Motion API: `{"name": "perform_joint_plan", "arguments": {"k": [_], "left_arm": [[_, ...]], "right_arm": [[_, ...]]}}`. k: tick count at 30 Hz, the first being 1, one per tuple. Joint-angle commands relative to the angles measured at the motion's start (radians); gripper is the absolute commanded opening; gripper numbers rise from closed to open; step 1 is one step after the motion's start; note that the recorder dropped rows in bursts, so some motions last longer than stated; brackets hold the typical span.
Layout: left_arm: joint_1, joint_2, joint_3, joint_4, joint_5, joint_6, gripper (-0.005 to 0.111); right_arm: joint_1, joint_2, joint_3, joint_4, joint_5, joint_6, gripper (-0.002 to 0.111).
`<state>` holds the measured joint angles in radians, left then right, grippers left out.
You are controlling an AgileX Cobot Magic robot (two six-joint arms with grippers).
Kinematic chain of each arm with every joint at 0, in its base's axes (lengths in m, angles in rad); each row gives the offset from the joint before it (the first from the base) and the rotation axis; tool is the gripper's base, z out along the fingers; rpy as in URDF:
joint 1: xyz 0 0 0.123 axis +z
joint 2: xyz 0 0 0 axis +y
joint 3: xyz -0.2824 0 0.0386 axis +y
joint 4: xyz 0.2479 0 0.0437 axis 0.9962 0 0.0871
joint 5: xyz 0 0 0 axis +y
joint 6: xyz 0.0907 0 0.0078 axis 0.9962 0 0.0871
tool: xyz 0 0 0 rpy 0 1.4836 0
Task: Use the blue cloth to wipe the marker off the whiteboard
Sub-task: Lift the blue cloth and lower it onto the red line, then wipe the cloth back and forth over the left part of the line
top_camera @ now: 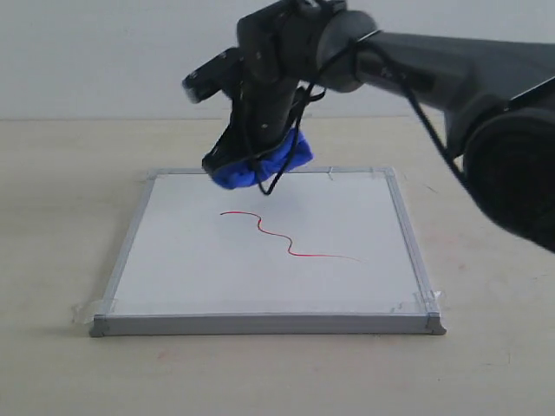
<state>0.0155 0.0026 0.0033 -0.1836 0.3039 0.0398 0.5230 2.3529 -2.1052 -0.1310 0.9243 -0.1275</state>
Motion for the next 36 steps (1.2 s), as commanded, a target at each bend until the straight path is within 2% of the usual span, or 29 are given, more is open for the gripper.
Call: {"name": "perform_joint_plan", "arguments": {"k": [1,7,11,15,21,24,28,36], "left_arm": [[0.003,-0.003,-0.003,0.001,-0.015,0.006,0.004],[0.003,-0.003,-0.003,0.001,-0.015,0.006,0.004],[0.003,-0.003,-0.003,0.001,-0.015,0.006,0.004],[0.003,-0.003,-0.003,0.001,-0.015,0.006,0.004],[0.003,-0.003,-0.003,0.001,-0.015,0.006,0.004],[0.003,-0.003,-0.003,0.001,-0.015,0.006,0.004],[0.003,-0.003,-0.003,0.001,-0.015,0.006,0.004],[0.003,-0.003,-0.003,0.001,-0.015,0.006,0.004]], "right_arm": [[0.072,0.073,-0.001,0.017,0.008,-0.005,0.0],[0.155,0.124,-0.001,0.053,0.005,-0.009,0.0],[0.154,0.127,-0.001,-0.048,0.008,0.045,0.0],[0.086,0.131,-0.001,-0.231,0.085,0.188,0.0],[-0.085,0.133,-0.001,-0.225,0.191,0.227,0.0],[-0.126,0.133,-0.001,-0.163,0.23,0.227,0.0],[-0.117,0.133,-0.001,-0.007,0.21,0.175,0.0],[0.079,0.133,-0.001,0.301,0.0,-0.065,0.0]]}}
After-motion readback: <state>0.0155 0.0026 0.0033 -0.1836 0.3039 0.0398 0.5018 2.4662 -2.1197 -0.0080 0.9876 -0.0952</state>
